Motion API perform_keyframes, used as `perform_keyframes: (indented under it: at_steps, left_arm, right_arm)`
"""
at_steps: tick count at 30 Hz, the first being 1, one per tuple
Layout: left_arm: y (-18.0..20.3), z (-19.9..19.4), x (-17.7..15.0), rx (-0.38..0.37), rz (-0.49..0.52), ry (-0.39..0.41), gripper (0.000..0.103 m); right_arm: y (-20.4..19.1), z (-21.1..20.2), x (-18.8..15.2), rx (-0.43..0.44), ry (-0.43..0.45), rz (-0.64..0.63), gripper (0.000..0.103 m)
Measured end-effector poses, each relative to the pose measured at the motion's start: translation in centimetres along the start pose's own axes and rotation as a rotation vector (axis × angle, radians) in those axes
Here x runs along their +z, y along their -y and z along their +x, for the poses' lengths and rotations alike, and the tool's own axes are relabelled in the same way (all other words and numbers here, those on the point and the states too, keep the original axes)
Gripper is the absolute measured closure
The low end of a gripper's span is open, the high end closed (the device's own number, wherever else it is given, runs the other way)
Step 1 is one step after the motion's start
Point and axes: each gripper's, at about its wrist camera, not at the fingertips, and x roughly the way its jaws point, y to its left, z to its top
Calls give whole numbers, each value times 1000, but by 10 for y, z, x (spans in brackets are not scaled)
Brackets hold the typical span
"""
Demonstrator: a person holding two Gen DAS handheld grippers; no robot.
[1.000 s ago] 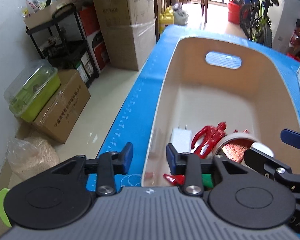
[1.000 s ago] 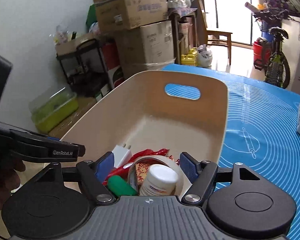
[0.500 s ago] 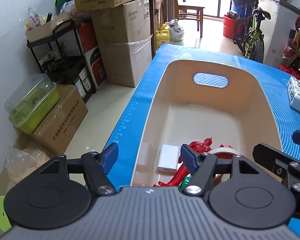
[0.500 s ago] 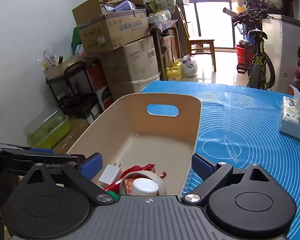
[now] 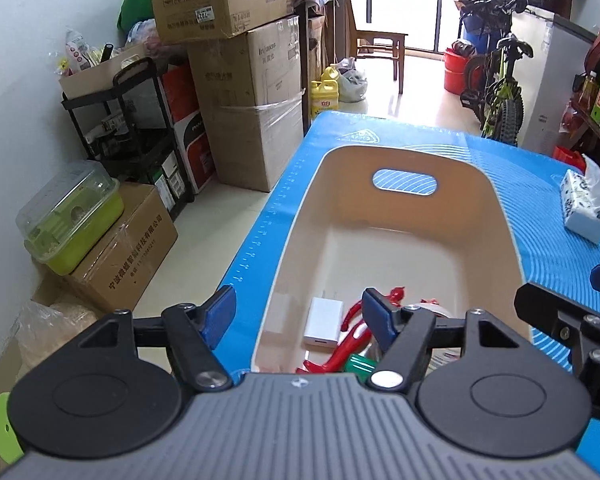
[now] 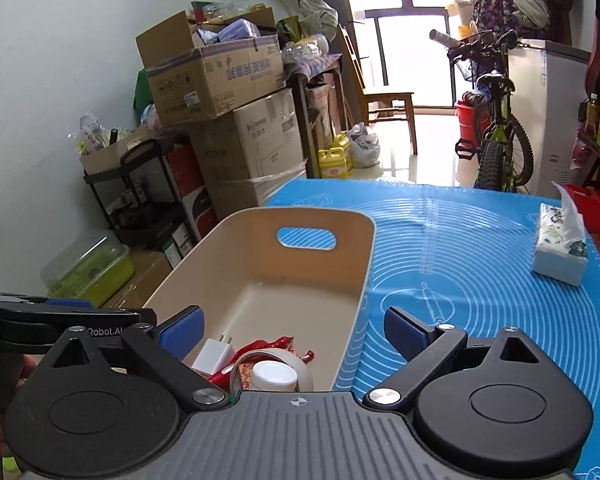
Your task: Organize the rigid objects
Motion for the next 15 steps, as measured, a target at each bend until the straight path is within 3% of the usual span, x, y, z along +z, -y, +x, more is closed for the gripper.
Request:
perform_keyframes:
  at_steps: [15]
  left_arm:
    - [20,-67,-28,-2,12,30,32]
  right_arm:
    - [9,-83,-17,-48,45,-19,6]
